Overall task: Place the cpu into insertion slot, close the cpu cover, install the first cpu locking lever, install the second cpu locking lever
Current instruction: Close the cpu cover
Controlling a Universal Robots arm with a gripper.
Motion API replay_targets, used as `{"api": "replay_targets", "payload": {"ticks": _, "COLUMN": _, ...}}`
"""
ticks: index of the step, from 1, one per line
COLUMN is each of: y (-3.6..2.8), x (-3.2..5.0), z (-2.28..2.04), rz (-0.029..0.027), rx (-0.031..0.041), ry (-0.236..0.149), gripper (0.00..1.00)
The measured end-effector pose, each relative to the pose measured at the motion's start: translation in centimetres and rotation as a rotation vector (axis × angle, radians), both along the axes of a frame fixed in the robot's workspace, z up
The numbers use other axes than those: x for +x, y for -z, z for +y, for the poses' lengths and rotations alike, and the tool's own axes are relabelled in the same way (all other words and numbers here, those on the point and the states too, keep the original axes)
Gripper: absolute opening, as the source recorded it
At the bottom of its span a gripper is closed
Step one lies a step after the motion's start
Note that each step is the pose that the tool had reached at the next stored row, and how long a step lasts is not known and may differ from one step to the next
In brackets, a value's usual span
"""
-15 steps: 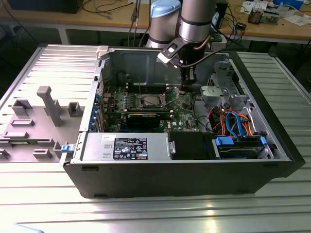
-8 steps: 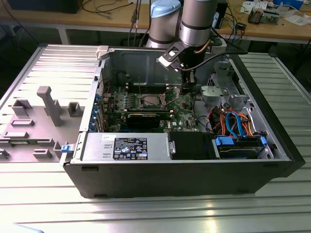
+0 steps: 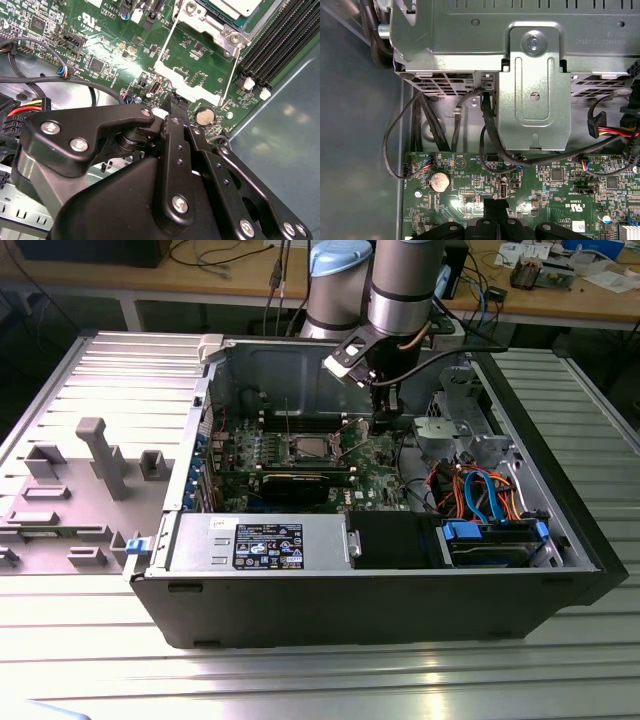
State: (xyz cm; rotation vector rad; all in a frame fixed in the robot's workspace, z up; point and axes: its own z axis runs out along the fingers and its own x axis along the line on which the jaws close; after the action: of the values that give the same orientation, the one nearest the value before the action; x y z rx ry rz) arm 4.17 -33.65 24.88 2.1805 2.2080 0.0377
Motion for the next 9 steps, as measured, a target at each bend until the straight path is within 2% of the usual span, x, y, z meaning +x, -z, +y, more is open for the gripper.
{"api": "replay_targets", "payload": {"ticks": 6, "y": 0.00, "x": -0.07, "z": 0.00, "rz": -0.0001, "rx": 0.0000, "ry": 0.000, "gripper": 0.11}}
{"api": "replay_targets", "payload": {"ticks": 9, "y": 0.00, "x": -0.42, "z": 0.00, "rz": -0.0001, "rx": 0.0000, "ry": 0.000, "gripper": 0.11}}
